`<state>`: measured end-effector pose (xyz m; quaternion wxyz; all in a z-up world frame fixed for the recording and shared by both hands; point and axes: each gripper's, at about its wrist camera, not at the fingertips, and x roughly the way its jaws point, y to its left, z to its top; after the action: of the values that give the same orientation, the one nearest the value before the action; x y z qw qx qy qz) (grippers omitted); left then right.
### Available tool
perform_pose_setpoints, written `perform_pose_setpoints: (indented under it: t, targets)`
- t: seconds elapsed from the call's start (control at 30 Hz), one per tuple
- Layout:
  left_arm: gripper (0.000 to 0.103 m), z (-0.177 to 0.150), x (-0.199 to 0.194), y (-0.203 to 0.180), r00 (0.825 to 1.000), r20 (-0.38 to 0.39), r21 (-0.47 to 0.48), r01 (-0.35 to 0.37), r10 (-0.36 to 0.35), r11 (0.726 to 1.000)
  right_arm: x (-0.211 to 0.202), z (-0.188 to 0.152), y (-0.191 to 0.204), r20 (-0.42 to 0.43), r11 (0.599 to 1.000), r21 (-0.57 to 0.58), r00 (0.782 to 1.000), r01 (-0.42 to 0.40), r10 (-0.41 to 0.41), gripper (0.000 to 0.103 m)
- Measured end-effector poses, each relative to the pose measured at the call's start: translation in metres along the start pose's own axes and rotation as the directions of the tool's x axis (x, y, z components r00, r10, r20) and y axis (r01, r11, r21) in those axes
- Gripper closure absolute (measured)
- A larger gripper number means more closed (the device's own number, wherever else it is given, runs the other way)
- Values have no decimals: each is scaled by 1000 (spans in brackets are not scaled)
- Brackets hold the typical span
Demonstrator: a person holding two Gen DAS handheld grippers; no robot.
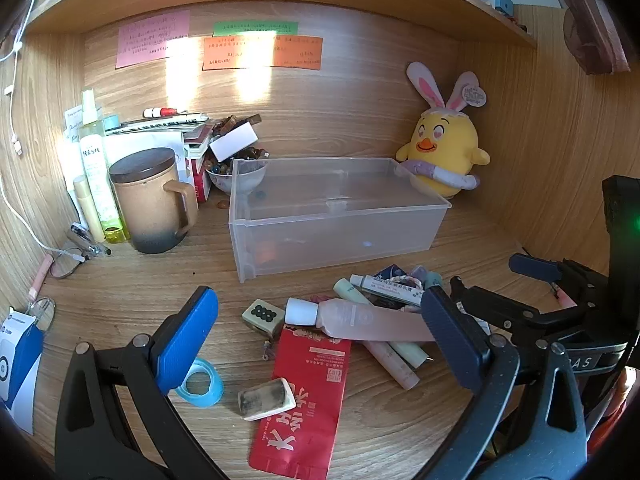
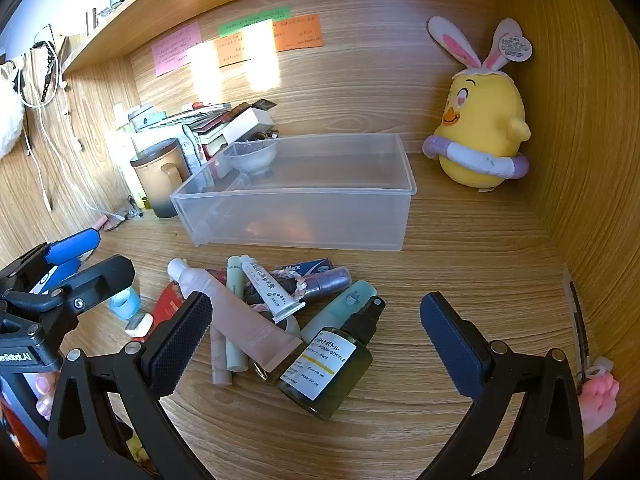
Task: Organize objects
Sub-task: 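Move both grippers toward the blue tape roll and the green spray bottle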
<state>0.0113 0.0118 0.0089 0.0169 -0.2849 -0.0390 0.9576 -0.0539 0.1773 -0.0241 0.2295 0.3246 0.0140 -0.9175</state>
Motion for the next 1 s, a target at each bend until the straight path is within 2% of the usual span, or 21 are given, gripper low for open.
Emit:
perform_pose_setpoints:
  t: [1.0]
  targets:
    - [0, -2, 4, 3, 1000, -21, -7, 10, -10, 1000, 4, -4, 5, -13, 1000, 1, 1000, -24, 24, 0]
